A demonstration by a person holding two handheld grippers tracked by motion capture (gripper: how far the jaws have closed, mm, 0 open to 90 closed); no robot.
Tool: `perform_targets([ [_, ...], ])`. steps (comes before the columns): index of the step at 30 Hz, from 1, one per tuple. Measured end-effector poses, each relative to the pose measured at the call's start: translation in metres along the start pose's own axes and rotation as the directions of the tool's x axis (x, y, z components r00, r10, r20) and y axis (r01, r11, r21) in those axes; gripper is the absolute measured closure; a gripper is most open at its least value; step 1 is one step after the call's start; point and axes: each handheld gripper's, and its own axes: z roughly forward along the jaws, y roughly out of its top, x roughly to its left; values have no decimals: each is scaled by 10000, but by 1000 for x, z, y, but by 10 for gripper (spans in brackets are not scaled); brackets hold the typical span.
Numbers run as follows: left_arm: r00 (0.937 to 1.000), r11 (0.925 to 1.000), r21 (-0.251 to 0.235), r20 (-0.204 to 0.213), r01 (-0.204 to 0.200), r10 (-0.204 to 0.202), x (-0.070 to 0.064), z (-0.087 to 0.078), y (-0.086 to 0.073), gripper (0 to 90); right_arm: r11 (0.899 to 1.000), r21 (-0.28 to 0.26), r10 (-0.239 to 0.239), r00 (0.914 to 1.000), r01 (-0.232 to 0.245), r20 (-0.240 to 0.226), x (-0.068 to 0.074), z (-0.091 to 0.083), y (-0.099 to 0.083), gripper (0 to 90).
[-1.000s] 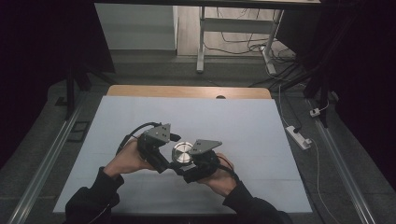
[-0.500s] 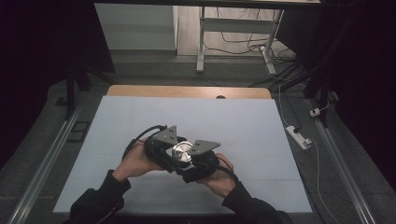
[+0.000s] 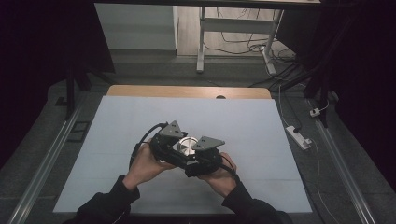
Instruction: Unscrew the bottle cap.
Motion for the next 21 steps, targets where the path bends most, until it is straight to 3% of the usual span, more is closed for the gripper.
perform_targets([
  [3,9975,9978,230,358,-622,613,5,-9,-1,55,9999,-42,-116,9998,115,-161,0,-1,0,150],
  [5,9887,9885,579,636,-1396,1359,8,-12,-4,44,9998,-91,-197,9991,194,-369,1,-1,1,151],
  [7,9746,9778,714,1223,-1970,1874,10,-11,-9,26,9994,-65,-333,9973,330,-650,2,-1,2,150],
  [11,9460,9559,847,1919,-2813,2614,11,-6,-14,55,9984,-69,-562,9909,558,-1224,9,0,3,150],
  [13,9450,9551,778,1879,-2859,2676,13,-4,-16,77,9971,-56,-755,9878,755,-1362,12,1,3,151],
  [15,9408,9584,500,2116,-2811,2649,15,-5,-17,171,9953,-34,-962,9852,967,-1416,15,1,3,150],
  [16,9422,9600,509,2126,-2753,2589,15,-5,-17,182,9946,-20,-1031,9846,1039,-1409,15,2,3,150],
  [21,9619,9695,644,1563,-2365,2242,12,-2,-14,188,9962,-6,-864,9899,869,-1126,13,1,3,151],
])
